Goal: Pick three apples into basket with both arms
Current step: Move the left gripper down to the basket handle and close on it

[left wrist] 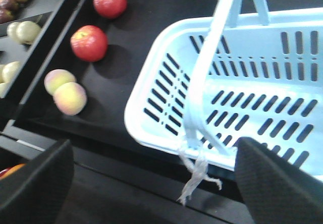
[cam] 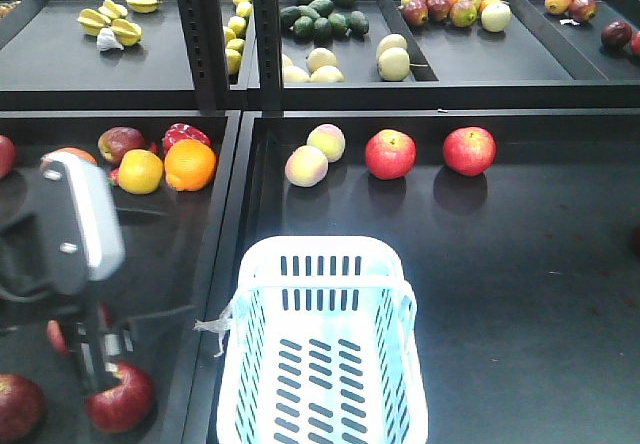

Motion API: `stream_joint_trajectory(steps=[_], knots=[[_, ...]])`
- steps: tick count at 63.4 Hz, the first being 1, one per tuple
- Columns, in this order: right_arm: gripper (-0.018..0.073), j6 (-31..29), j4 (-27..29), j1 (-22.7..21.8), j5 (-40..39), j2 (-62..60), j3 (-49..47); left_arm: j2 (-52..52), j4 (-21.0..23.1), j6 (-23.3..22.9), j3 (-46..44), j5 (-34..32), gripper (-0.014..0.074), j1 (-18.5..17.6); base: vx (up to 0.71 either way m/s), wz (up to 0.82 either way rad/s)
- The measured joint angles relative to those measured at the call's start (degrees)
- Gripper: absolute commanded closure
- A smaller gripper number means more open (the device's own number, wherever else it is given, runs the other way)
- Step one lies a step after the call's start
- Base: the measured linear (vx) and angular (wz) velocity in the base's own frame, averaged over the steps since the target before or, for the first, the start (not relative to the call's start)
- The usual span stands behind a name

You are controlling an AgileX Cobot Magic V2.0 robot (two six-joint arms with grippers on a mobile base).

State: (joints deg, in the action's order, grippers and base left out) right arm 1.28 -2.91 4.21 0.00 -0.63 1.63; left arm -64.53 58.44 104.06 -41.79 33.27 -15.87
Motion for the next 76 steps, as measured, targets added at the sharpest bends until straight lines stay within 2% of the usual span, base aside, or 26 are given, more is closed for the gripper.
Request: stream_joint_trajectory(steps=[18,32,46,66,76], knots=[[0.0568,0.0,0.0,0.0,0.0,0.0,0.0,-8.72,0.51,4.67,-0.45,-7.05,-0.001,-8.82,0.0,0.0],[0.0568,0.0,0.0,0.0,0.0,0.0,0.0,-14.25,0.88,5.6,-4.7,-11.07,0.0008,-14.13,0.0,0.0],[0.0568,0.0,0.0,0.0,0.0,0.0,0.0,-20.04,1.19,5.71,-9.12,-12.93,0.001,-16.77,0.0,0.0],[0.0568,0.0,0.0,0.0,0.0,0.0,0.0,-26.92,1.12,5.71,-11.97,-16.44,0.0012,-18.18,0.0,0.0],[0.0568,0.0,0.0,0.0,0.0,0.0,0.0,-27.73,1.12,5.71,-13.08,-19.29,0.0083,-19.5,0.0,0.0]])
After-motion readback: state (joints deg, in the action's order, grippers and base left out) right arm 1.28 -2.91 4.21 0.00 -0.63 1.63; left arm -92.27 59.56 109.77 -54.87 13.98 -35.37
